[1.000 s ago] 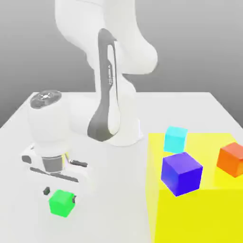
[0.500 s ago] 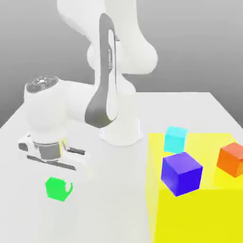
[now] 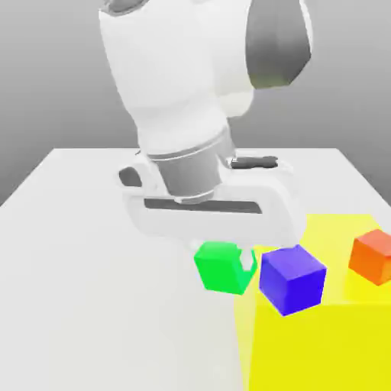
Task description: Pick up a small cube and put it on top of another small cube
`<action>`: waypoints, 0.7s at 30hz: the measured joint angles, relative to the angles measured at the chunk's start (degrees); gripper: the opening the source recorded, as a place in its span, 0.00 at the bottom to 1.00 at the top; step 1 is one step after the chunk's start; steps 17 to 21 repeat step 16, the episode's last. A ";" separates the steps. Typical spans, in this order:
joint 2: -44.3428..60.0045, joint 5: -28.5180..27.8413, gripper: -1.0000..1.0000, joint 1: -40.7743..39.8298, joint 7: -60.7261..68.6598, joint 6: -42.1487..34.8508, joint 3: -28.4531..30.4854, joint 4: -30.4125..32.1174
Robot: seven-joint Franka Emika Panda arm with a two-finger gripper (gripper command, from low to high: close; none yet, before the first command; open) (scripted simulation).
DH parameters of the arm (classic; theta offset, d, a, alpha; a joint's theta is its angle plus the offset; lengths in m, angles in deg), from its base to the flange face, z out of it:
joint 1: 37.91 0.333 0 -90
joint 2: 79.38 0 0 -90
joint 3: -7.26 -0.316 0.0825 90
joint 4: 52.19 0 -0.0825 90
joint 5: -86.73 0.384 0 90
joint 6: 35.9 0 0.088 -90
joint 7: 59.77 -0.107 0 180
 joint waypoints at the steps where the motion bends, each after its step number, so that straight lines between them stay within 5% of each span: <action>1: -0.51 -1.56 0.00 1.67 -2.13 -0.69 -1.31 -0.56; 8: -3.53 -14.82 0.00 12.81 -17.70 -4.50 -8.36 -3.72; 12: -0.87 -17.89 0.00 13.22 -20.80 2.08 -9.37 0.05; 13: -0.26 -18.11 1.00 13.27 -21.00 3.57 -9.41 0.93; 21: -0.26 -18.11 1.00 13.30 -21.00 3.57 -9.41 0.93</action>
